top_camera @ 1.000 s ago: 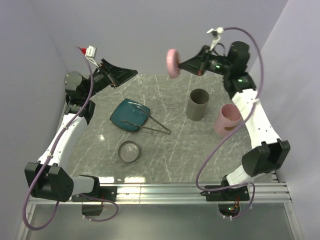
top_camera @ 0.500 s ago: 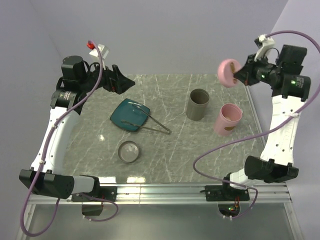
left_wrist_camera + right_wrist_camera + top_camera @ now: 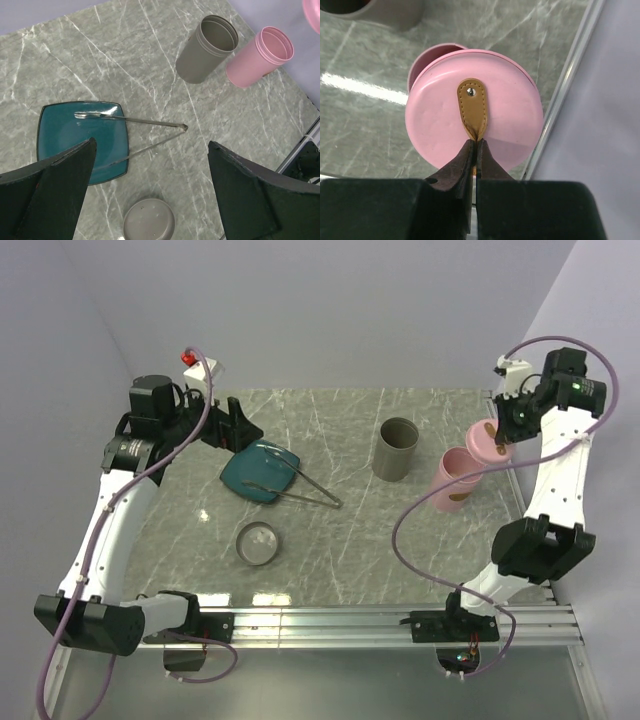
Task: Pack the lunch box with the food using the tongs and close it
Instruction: Close the box lid on the packing box.
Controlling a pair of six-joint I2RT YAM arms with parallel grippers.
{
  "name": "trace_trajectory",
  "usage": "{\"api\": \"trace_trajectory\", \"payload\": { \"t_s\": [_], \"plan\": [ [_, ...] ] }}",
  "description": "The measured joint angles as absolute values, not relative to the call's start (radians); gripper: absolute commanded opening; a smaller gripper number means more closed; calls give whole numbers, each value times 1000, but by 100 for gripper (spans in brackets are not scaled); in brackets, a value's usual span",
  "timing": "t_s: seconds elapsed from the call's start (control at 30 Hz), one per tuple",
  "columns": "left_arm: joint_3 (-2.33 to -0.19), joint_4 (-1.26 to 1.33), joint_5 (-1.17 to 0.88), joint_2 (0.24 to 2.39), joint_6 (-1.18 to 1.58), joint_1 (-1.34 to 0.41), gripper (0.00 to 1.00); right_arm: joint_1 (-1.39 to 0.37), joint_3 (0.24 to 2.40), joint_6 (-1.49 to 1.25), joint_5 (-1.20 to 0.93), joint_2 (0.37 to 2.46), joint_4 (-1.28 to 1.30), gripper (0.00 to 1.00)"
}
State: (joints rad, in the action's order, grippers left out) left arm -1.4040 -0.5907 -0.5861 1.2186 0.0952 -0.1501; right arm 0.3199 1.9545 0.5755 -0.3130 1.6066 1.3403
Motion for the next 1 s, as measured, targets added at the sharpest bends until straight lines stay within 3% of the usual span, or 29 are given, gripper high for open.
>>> {"api": "trace_trajectory", "payload": {
  "t_s": [0.23, 1.0],
  "plan": [
    [-1394, -590, -580, 1199, 89, -150, 99, 281, 1929, 572, -253, 1701, 1348, 0],
    [-1362, -584, -582, 1197, 91, -150, 99, 159, 1809, 386, -172, 1704, 1355, 0]
  ]
}}
